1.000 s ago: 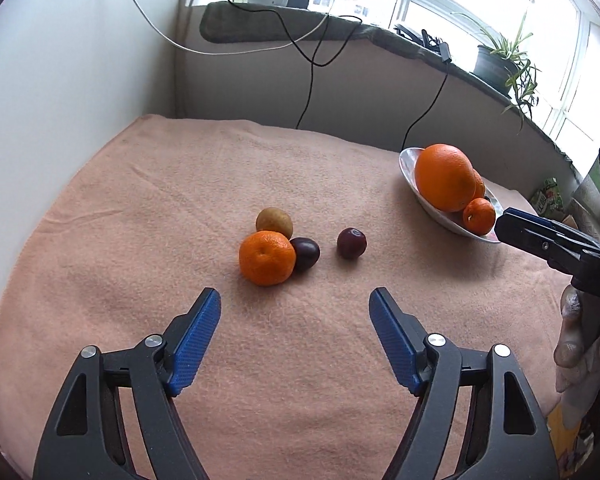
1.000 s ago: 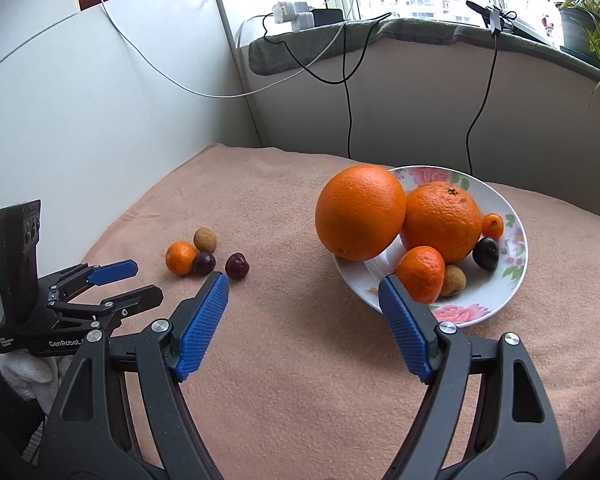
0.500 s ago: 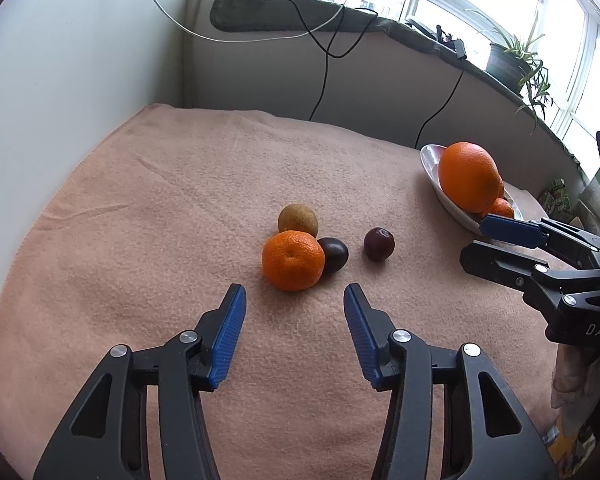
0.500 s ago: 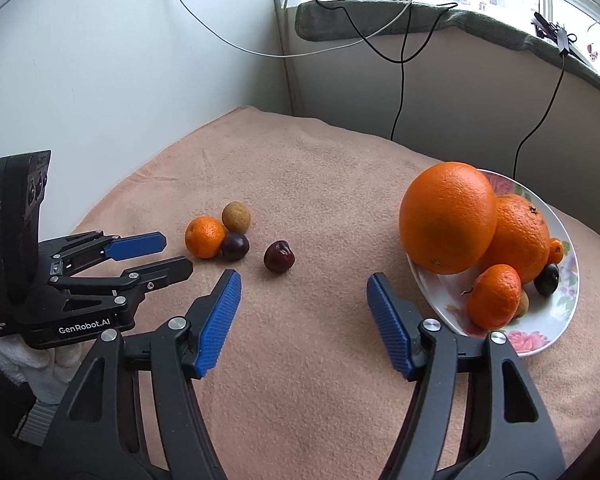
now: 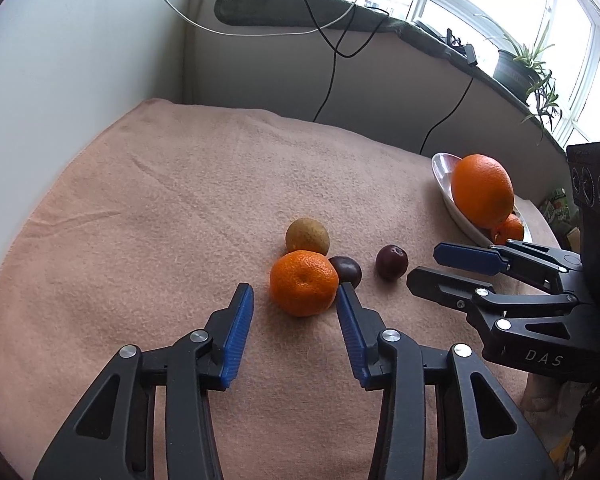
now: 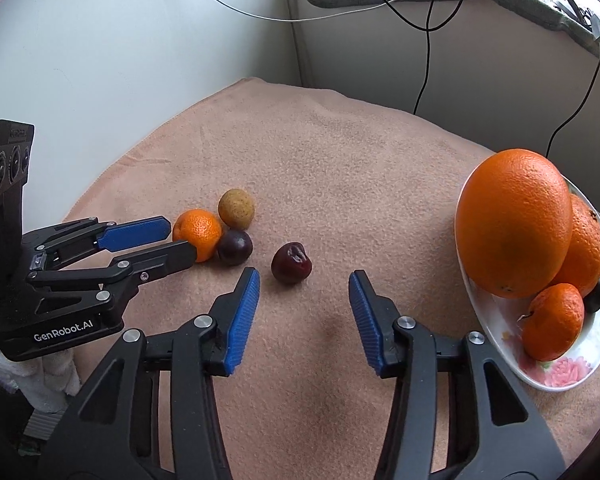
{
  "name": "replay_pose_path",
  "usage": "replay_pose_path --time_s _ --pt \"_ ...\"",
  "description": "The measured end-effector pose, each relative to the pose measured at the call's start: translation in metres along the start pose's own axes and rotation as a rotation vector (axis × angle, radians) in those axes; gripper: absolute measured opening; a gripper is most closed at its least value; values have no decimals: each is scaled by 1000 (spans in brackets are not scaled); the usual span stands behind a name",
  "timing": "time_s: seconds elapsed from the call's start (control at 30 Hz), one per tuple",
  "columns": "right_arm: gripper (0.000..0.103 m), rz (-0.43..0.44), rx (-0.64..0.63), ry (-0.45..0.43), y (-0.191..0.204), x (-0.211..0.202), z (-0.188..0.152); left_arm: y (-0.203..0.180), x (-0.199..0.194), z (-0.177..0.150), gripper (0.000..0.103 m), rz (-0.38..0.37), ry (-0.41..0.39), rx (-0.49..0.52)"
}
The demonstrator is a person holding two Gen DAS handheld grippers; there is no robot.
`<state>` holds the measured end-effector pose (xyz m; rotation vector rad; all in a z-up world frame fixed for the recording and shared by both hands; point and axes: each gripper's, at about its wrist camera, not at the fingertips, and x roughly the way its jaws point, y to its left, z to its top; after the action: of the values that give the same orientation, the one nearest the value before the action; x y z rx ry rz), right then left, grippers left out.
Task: Organize fruits
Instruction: 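Withdraw both grippers from the plate toward the remaining fruit, then close the left gripper on the mandarin while the right gripper closes on the red cherry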
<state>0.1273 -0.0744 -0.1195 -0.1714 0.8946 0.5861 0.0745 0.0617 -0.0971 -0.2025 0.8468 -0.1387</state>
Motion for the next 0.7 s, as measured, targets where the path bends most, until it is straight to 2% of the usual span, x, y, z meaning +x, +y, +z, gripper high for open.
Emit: replay_pose_path --time_s 0.27,0.63,0.67,0.7 --pt "45 17 9 21 -1 14 5 -2 10 0 42 -8 24 12" --pt "42 27 14 34 1 22 6 1 15 1 42 -17 4 -1" --pt "42 27 14 34 1 22 6 1 15 0 44 -17 3 1" --pt "42 26 14 33 1 23 6 0 15 0 51 -23 2 7"
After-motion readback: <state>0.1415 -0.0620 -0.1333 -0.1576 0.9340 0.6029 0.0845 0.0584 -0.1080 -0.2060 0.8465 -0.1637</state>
